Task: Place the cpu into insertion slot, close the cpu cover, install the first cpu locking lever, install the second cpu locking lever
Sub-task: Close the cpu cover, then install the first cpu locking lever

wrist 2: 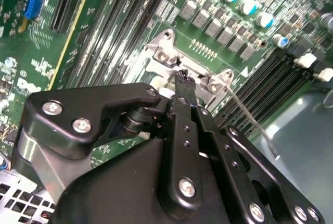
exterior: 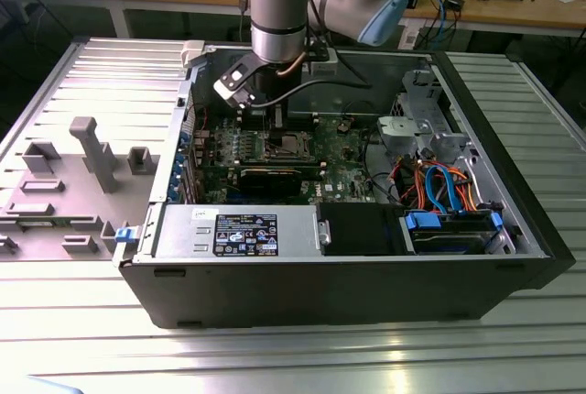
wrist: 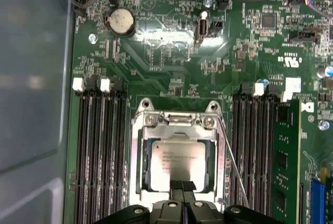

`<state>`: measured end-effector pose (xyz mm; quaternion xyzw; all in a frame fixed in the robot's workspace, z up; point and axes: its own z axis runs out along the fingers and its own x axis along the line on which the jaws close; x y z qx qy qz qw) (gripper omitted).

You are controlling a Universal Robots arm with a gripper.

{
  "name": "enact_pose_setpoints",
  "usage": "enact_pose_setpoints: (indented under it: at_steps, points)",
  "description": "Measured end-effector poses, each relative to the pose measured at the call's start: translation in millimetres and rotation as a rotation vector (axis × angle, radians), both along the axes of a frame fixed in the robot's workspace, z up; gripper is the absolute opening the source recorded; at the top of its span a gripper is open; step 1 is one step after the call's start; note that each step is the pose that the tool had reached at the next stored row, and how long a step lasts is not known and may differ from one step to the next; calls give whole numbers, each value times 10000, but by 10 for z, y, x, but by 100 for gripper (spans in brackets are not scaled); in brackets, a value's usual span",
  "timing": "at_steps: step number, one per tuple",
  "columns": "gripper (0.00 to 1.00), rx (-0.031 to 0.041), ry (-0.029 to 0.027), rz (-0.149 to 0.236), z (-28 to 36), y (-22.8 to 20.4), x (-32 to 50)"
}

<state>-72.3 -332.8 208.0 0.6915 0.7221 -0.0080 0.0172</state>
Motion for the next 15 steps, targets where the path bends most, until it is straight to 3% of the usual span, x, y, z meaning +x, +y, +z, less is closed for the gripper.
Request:
enact_pose_setpoints:
  at_steps: [3,4,15]
  points:
    - [11,0,10,2,0,0,68]
    - [11,0,35,0,0,0,174]
    - [11,1,34,0,0,0,185]
